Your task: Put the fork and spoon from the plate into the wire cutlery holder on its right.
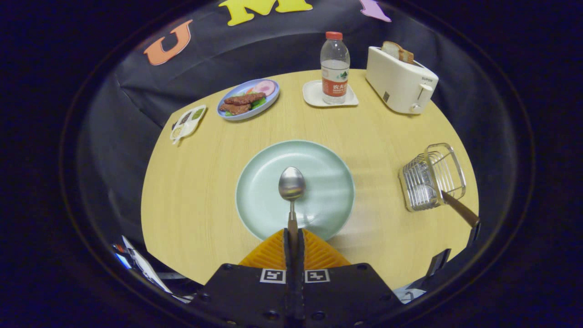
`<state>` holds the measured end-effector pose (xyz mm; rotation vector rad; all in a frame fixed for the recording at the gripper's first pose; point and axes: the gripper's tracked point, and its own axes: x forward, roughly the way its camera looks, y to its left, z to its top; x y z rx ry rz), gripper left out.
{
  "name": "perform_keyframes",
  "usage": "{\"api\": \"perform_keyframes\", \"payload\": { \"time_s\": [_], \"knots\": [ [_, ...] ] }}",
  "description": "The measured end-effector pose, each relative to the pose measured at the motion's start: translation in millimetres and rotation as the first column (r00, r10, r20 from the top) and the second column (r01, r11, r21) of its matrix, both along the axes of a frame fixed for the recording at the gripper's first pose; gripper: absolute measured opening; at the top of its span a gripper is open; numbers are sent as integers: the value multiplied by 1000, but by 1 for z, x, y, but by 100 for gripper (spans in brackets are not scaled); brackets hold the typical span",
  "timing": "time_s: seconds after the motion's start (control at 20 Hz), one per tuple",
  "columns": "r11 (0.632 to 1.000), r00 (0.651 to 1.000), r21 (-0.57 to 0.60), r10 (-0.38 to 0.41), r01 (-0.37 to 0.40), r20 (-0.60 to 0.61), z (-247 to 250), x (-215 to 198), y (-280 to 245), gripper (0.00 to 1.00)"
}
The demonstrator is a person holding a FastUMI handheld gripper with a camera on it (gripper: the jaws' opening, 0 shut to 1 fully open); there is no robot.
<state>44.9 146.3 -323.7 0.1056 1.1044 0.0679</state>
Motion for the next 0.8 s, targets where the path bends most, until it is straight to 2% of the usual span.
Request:
{"api": "perform_keyframes", "payload": {
  "time_s": [0.4,0.6,0.8],
  "knots": [
    [1000,1000,25,0,0,5,51,3,-80,0],
    [997,996,22,75,-76,48,77,6,-116,0],
    [994,993,-7,105,-105,54,92,7,-155,0]
  ]
}}
